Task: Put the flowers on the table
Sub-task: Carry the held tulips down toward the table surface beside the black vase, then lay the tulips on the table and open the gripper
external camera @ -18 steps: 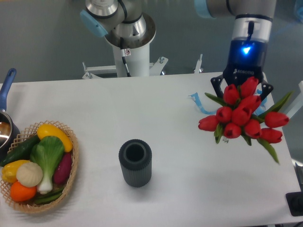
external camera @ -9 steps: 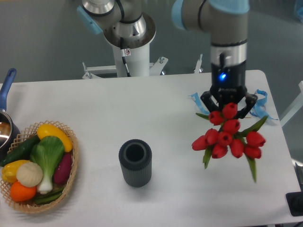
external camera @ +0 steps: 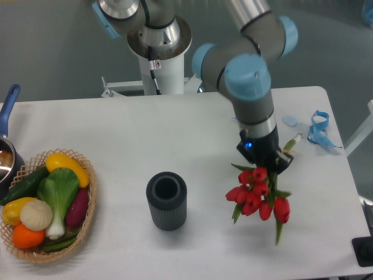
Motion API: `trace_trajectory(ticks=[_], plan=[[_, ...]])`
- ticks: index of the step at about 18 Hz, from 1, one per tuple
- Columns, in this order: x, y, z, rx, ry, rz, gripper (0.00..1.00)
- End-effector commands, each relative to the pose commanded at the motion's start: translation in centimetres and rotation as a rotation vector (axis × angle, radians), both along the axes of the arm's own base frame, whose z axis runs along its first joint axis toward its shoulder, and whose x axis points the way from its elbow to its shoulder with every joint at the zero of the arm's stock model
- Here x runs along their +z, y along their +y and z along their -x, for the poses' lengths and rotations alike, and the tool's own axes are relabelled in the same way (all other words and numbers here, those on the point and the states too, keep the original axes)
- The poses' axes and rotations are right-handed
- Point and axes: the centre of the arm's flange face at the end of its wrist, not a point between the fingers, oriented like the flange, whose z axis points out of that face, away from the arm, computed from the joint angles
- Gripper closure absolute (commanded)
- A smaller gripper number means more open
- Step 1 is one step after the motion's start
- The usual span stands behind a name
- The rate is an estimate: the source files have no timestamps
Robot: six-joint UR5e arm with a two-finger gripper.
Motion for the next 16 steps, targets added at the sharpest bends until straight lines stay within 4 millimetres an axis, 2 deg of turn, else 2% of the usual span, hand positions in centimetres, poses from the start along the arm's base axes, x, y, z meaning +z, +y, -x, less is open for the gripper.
trace_trajectory(ticks=[8,16], plan=[[-4.9,1.1,1.4,0.007,-0.053,0.023,0.78],[-7.4,3.3,2.4,0.018,-0.056,0.014,0.72]])
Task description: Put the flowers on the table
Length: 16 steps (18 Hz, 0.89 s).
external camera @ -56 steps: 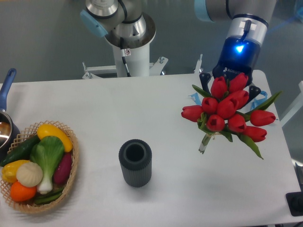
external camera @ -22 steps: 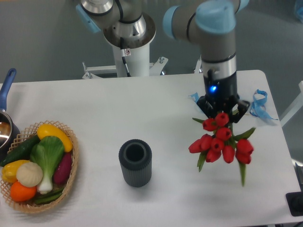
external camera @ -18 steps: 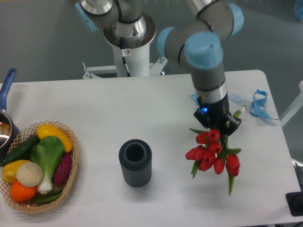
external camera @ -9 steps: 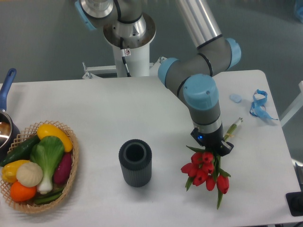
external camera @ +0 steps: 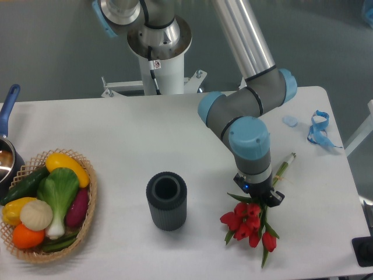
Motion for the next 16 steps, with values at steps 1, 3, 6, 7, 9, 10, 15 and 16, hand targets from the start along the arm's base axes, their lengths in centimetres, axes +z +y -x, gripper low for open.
trace_trajectory(ticks=[1,3,6,7,9,10,15,16], plan=[[0.1,0.0,0.0,0.003,0.000,-0.003,0.64],[1.5,0.2,0.2,0.005,0.019,-0.020,0.25],[3.6,0.6,0.1,0.010,0.036,-0.063,0.00],[4.7,0.6,-0.1,0.033,0.043,-0.086,0.00],[7.7,0.4,-0.3,0.052,0.061,-0.142,0.00],[9.2,0.2,-0.5,0.048,0.066,-0.171,0.00],[13.9,-3.4,-0.5,0.068,0.052,-0.242,0.00],[14.2,-4.5,-0.1,0.086,0.049,-0.240,0.00]])
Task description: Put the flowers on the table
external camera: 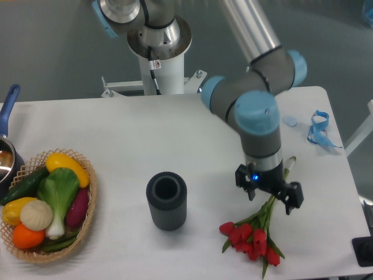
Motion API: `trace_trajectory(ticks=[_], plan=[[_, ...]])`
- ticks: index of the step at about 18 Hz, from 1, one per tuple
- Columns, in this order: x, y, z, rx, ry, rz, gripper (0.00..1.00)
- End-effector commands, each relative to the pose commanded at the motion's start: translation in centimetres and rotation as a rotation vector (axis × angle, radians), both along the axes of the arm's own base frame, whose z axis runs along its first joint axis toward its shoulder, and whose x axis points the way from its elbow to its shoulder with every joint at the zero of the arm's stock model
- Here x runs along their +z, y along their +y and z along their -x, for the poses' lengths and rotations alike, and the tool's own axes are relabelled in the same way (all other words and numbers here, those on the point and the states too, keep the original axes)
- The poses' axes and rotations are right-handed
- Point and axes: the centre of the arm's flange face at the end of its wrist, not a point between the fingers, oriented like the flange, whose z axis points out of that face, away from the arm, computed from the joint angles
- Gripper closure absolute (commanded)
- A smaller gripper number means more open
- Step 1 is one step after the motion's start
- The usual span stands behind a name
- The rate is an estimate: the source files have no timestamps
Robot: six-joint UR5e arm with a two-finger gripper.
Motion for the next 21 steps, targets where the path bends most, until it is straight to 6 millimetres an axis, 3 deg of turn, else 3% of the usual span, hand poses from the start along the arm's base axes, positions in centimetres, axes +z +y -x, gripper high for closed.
trace_trajectory(ticks=[2,5,10,11,18,21], plan=[[2.8,-2.1,0.3,0.007,0.003,-0.023,0.00],[5.5,-6.0,1.5,-0.067,-0.025,-0.038,0.00],[8.5,-11.6,2.4,-0.153,-0.041,0.009,0.00],[9.0,-13.9,2.8,-0.164,-0.051,0.026,0.00],[9.4,-21.7,4.3,-0.345,-0.048,0.042,0.00],[9.3,-22.5,4.2,-0.362,-0.043,0.027,0.00]])
